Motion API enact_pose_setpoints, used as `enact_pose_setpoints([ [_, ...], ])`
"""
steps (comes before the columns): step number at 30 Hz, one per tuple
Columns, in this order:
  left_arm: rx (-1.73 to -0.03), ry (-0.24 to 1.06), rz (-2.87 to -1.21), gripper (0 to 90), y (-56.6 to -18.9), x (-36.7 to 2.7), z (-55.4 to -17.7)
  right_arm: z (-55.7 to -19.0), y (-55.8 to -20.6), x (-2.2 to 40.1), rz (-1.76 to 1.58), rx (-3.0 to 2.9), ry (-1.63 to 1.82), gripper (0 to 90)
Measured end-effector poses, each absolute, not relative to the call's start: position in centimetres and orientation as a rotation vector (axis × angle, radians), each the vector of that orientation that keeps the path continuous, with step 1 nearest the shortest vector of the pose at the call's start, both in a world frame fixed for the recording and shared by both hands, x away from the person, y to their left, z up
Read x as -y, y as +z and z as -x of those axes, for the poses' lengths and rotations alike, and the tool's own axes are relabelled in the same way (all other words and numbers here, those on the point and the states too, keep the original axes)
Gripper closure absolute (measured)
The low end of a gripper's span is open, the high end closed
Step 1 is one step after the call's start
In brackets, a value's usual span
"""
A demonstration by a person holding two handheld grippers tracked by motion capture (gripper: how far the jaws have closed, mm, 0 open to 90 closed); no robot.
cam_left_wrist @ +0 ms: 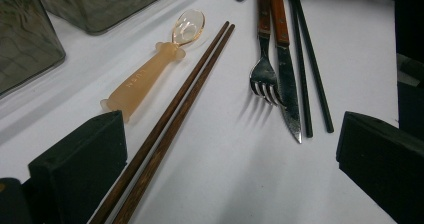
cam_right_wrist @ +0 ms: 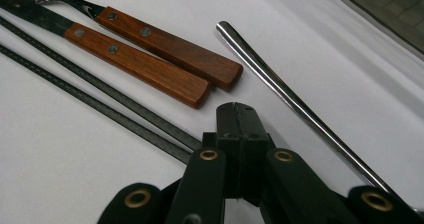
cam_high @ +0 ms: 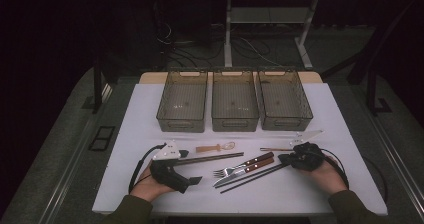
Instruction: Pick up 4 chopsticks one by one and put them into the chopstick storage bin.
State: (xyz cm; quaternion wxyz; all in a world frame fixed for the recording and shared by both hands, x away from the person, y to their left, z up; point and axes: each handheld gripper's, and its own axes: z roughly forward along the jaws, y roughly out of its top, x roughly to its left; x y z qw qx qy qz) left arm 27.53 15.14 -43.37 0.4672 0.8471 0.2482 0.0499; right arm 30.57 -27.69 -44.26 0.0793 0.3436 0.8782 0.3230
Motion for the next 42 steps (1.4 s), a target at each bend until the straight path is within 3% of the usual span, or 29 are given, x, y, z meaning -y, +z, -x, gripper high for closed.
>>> enact_pose_setpoints([
  [42, -0.604, 0.114, -2.087, 0.0, -43.4, -15.1, -27.5, -29.3, -44.0, 28.4, -1.022, -2.653, 0.963, 89.8],
])
